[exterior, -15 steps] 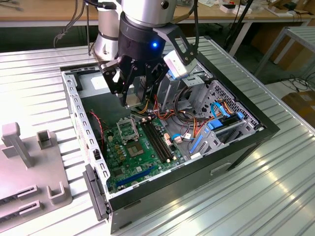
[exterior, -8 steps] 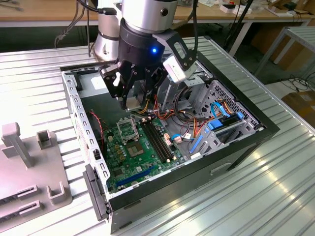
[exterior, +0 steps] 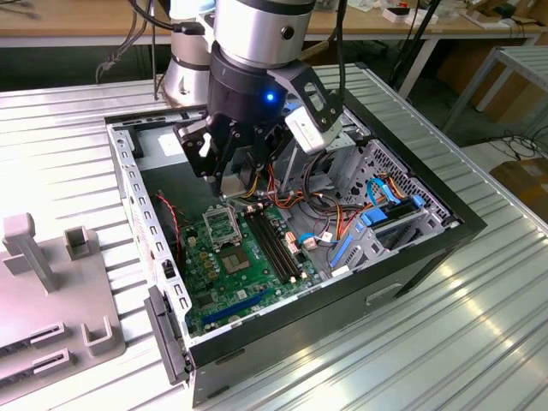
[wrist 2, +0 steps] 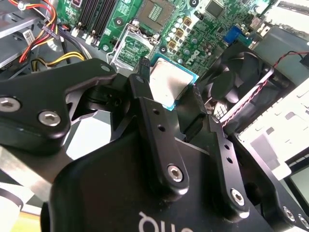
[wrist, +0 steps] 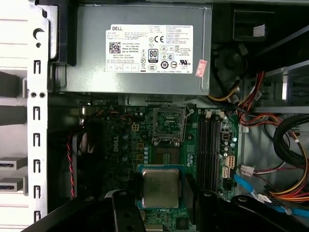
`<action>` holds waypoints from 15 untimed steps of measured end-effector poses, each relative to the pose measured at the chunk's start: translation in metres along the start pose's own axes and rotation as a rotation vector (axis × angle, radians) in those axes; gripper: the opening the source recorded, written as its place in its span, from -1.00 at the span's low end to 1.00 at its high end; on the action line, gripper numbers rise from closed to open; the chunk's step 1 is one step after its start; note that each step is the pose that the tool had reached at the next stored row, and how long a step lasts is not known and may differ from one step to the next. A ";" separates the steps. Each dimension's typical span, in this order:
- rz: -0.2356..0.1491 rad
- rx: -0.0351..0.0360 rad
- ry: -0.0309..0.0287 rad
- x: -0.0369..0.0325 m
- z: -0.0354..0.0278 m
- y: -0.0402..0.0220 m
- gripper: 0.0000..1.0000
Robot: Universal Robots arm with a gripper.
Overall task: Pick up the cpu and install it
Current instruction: 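Place the cpu into insertion slot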
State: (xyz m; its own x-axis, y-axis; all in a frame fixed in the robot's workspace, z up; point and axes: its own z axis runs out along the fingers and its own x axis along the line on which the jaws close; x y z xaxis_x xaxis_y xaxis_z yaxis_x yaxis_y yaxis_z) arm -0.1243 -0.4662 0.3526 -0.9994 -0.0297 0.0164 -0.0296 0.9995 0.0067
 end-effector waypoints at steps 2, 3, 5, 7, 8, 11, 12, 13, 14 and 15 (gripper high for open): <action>0.000 0.0000 0.0000 0.0000 0.0001 -0.0003 -0.06; 0.000 0.0000 0.0000 0.0000 0.0001 -0.0005 -0.06; 0.000 0.0002 0.0001 0.0000 0.0001 -0.0006 -0.06; 0.000 0.0002 0.0001 0.0000 0.0002 -0.0007 -0.06; 0.000 0.0001 0.0001 0.0000 0.0004 -0.0006 -0.06; 0.000 0.0000 0.0000 0.0000 0.0010 -0.0006 -0.06; 0.000 0.0000 0.0000 0.0000 0.0014 -0.0006 -0.06; 0.000 -0.0001 -0.0001 -0.0001 0.0019 -0.0006 -0.06; 0.000 0.0001 0.0000 0.0000 0.0028 -0.0006 -0.06; 0.000 0.0001 0.0000 -0.0001 0.0034 -0.0006 -0.06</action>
State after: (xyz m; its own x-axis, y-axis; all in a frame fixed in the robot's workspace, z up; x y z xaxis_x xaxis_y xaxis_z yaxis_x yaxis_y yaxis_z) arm -0.1242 -0.4668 0.3491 -0.9994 -0.0297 0.0164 -0.0296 0.9995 0.0066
